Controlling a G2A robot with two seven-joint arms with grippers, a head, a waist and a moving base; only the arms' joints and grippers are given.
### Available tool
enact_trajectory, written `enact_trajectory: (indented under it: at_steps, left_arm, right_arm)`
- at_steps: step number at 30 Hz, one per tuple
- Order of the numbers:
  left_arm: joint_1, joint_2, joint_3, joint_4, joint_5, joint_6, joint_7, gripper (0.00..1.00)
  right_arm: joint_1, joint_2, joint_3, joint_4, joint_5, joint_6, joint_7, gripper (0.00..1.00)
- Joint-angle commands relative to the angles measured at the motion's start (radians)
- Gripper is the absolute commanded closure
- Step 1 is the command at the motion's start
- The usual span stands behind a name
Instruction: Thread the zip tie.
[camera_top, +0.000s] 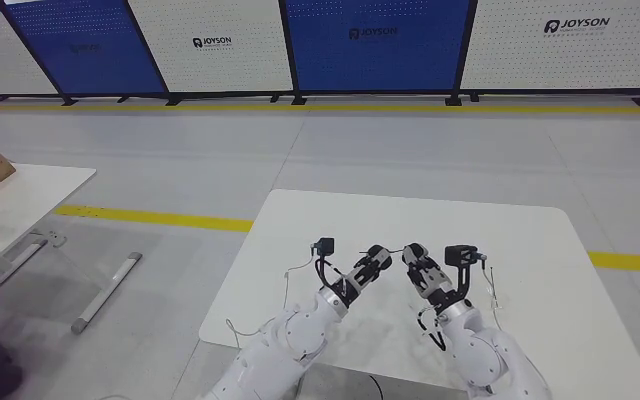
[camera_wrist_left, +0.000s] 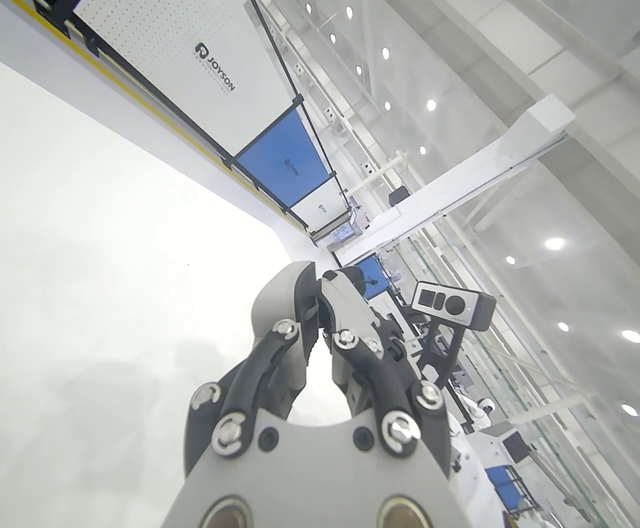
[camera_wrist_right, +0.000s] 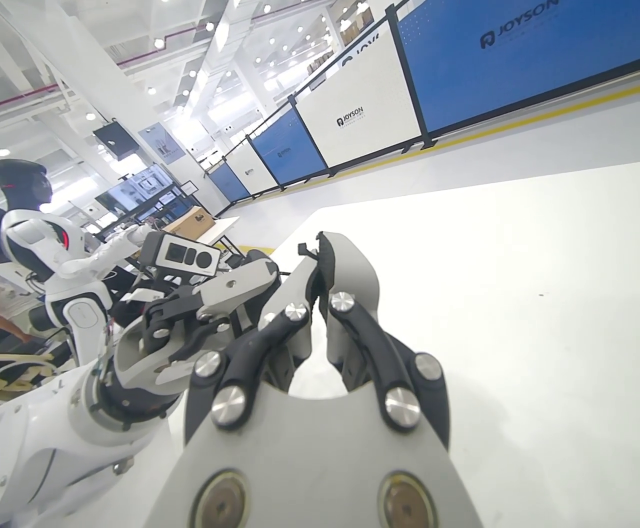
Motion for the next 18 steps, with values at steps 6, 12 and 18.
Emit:
enact_trajectory:
  at_steps: [6, 12, 18]
  left_arm:
    - [0.0, -0.008, -0.013, 0.003, -0.09, 0.025, 0.038, 1.0]
    - [-0.002, -0.014, -0.026, -0.004, -0.235, 0.031, 0.003, 1.0]
    - [-0.001, -0.014, -0.027, -0.008, -0.275, 0.043, -0.034, 1.0]
  right_arm:
    - [-0.018, 0.005, 0.02, -0.002, 0.012, 0.007, 0.013, 0.0]
    - [-0.036, 0.012, 0.056, 0.025, -0.009, 0.057, 0.025, 0.0]
    - [-0.028, 0.013, 0.054, 0.036, -0.057, 0.104, 0.049, 0.0]
